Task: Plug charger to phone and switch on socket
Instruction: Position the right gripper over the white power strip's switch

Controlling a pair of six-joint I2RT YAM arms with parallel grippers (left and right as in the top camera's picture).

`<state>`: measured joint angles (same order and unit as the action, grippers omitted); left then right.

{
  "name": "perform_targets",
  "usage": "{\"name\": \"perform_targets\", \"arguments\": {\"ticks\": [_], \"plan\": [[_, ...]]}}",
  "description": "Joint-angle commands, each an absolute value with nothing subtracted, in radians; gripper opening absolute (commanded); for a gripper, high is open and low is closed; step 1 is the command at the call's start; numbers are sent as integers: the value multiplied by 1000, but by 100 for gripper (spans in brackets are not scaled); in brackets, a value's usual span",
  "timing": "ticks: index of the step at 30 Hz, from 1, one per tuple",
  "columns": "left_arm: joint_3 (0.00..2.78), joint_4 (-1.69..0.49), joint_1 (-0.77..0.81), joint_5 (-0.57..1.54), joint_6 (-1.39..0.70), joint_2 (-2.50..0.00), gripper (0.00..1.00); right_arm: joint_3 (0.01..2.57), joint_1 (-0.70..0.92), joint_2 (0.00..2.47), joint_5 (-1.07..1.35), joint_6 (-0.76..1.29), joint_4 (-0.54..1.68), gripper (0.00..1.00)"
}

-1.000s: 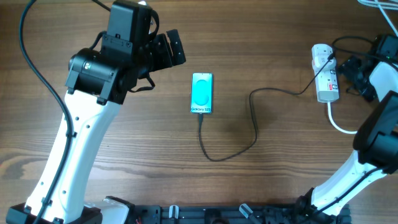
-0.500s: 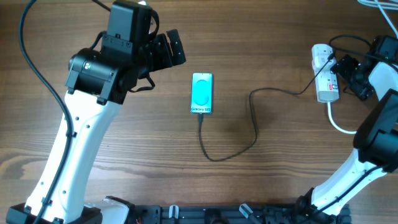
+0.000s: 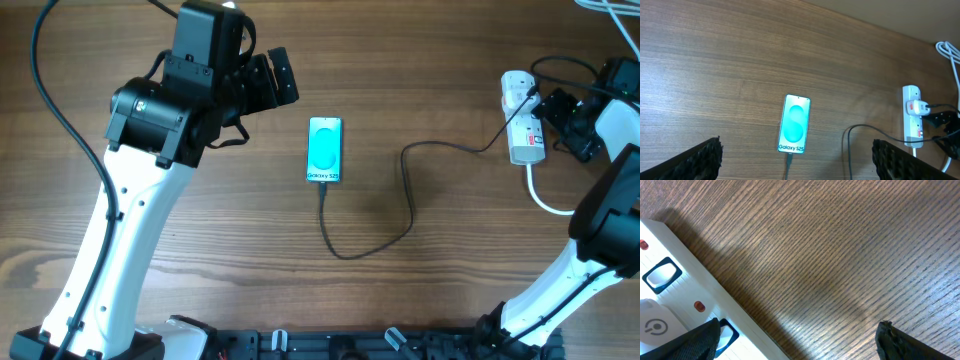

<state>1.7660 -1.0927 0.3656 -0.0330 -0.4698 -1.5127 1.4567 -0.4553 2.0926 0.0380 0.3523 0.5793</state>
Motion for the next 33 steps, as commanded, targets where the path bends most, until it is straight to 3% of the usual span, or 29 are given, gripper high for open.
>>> {"name": "perform_targets", "arguments": {"ticks": [1,17,24,33], "plan": [[1760,-1090,363,-46,-479,-1512,100,1457,-444,2111,93,315,603,100],[1760,-1090,363,-47,-479,-1512,100,1458,-432,2130,181,303,647,100],[1760,-1090,363,-47,-479,-1512,100,1458,-433,1952,-17,432,802,100],[1760,-1090,363,-47,-479,-1512,100,1401,-429,1595,-18,451,984,100]]}}
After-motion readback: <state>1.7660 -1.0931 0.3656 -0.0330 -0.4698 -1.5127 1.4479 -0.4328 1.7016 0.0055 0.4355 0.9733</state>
